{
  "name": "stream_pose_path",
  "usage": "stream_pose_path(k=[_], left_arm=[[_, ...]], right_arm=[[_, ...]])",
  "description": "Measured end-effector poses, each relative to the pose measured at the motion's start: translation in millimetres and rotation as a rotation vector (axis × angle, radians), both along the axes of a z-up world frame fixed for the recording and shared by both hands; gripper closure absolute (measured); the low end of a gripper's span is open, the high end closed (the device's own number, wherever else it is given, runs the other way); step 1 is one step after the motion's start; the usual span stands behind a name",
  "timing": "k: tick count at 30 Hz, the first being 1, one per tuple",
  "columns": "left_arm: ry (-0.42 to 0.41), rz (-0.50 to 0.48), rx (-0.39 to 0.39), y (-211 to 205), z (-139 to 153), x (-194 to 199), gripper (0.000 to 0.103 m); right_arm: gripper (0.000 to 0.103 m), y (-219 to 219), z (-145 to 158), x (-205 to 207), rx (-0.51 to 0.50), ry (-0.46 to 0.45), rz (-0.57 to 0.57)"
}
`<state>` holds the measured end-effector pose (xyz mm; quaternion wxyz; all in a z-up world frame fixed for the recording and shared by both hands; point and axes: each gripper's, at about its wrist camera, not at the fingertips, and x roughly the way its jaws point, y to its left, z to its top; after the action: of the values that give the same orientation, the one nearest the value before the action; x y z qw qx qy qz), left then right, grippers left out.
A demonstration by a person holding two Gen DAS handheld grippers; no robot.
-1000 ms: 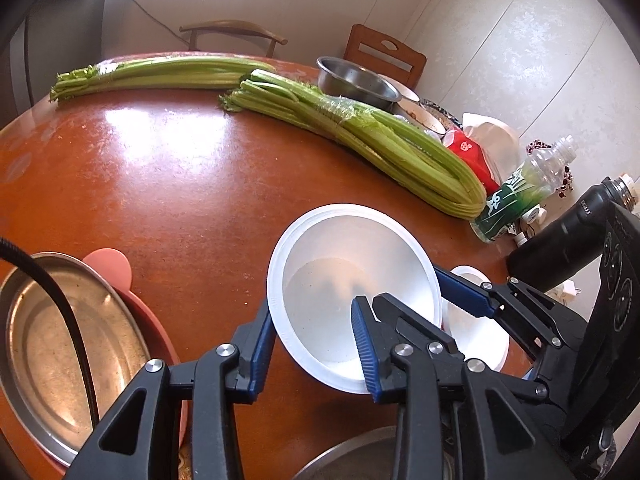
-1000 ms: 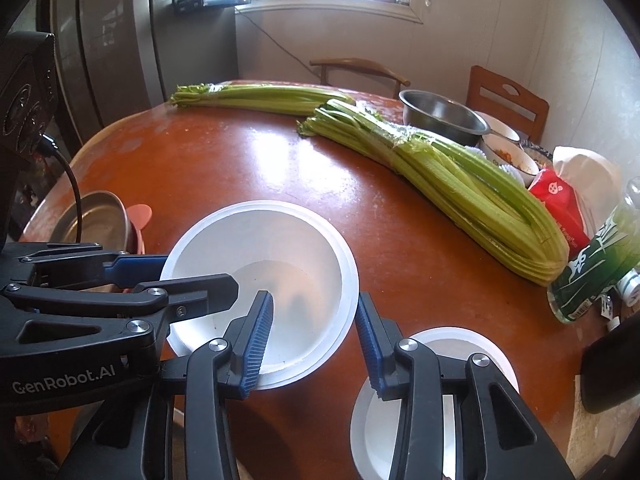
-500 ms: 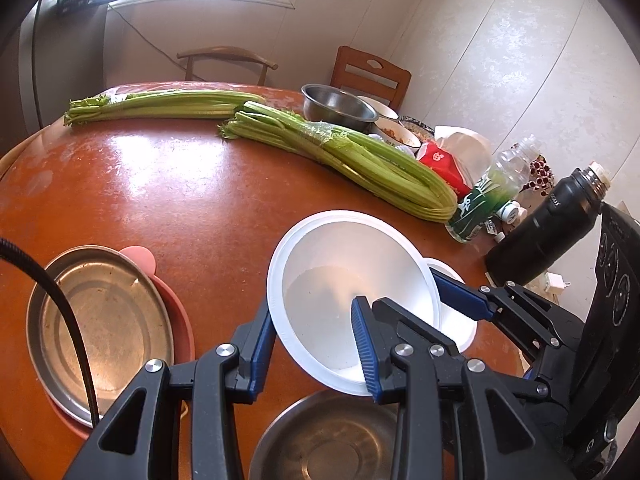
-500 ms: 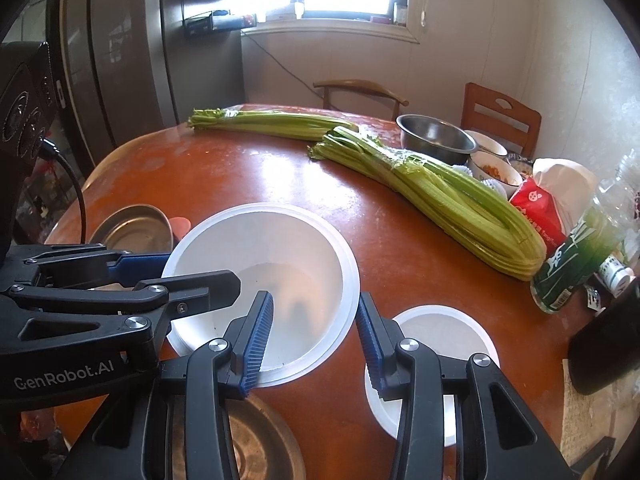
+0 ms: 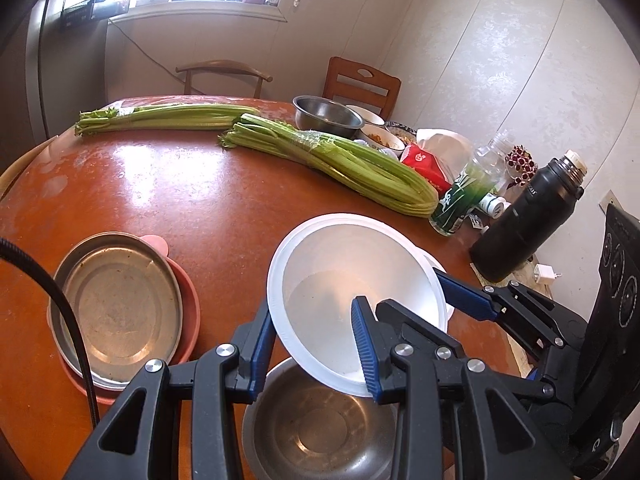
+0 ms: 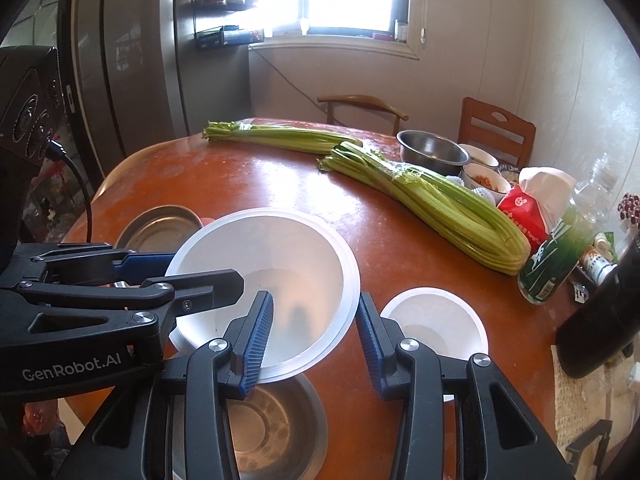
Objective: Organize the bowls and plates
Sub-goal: 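Carry the paper bowl with the left tool and lower it into the steel bowl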
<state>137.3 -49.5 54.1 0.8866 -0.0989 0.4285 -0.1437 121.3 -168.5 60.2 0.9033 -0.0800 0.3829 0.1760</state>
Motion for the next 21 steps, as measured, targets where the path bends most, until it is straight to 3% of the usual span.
stream_pose_path(k=[21], left_arm=[[0.005,0.007,0.028,-2.1,-8.8,-41.3,0.066]], right_arm=[[0.058,-4.5,-6.9,-43.0,0.005,0.005,0.034]])
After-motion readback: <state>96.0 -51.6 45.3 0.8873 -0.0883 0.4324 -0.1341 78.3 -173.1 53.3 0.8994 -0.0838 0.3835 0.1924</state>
